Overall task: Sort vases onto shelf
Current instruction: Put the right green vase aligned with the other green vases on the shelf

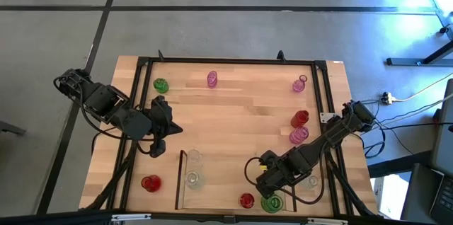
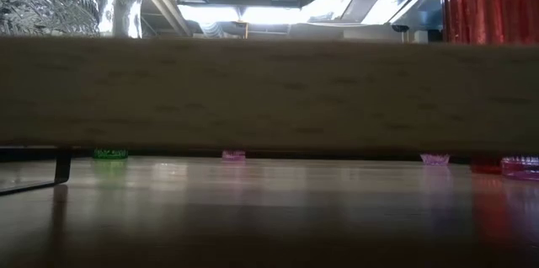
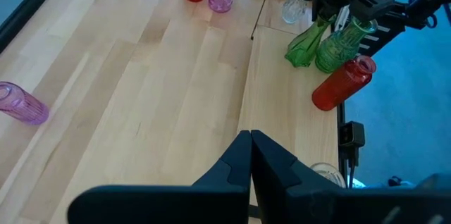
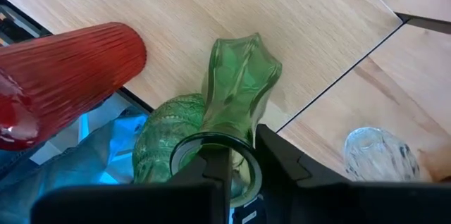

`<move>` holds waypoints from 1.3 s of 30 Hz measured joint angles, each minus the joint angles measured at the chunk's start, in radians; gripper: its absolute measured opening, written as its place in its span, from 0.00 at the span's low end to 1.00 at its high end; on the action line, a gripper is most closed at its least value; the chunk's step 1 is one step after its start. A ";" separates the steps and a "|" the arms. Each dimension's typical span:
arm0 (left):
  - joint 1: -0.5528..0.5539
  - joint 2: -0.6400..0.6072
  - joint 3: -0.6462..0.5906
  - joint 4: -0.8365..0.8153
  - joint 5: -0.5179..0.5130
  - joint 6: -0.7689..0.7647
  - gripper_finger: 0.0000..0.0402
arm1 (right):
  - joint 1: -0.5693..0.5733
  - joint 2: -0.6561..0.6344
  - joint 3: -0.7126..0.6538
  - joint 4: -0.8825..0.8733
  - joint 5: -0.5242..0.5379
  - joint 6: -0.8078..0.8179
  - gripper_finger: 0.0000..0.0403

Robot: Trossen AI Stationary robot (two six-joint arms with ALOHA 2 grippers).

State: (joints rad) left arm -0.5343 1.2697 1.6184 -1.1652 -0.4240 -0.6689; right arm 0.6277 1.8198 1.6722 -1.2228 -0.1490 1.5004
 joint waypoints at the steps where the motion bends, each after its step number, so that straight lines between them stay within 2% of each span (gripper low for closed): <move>1: 0.000 0.000 0.000 0.000 0.000 0.000 0.00 | 0.000 0.000 0.000 0.000 0.000 0.003 0.12; 39: 0.000 0.000 0.000 0.001 -0.001 0.000 0.00 | 0.000 -0.049 0.016 -0.017 0.005 0.039 0.13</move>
State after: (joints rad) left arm -0.5343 1.2696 1.6184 -1.1641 -0.4252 -0.6693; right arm 0.6281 1.7707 1.6882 -1.2395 -0.1437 1.5394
